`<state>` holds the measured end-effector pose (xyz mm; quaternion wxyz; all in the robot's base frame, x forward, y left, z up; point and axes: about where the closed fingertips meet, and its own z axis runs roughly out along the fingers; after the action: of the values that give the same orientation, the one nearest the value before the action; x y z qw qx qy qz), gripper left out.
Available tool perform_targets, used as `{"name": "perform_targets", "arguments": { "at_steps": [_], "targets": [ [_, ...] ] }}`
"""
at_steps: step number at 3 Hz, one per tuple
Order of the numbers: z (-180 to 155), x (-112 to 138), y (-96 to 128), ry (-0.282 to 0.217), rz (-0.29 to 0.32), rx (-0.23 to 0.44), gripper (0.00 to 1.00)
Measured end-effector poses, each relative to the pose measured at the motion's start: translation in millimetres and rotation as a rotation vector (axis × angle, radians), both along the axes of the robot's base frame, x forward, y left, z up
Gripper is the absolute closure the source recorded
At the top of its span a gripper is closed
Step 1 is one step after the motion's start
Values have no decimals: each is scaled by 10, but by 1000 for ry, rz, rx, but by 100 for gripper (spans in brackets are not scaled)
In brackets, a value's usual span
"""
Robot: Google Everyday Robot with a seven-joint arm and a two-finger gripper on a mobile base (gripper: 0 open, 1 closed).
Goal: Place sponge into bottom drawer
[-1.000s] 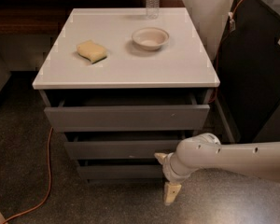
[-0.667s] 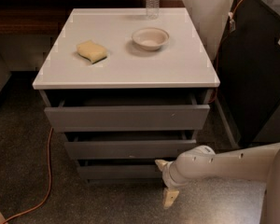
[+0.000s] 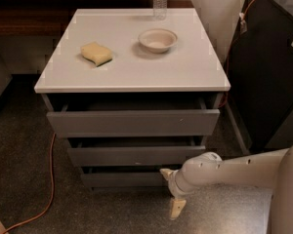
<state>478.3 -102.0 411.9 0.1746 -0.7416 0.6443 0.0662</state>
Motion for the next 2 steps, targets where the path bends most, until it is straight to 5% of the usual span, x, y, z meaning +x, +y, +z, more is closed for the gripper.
{"name": "perform_targets", "arguments": {
  "at_steps": [2],
  "targets": [
    [-820,326,152,-16,76,25,0]
  ]
}}
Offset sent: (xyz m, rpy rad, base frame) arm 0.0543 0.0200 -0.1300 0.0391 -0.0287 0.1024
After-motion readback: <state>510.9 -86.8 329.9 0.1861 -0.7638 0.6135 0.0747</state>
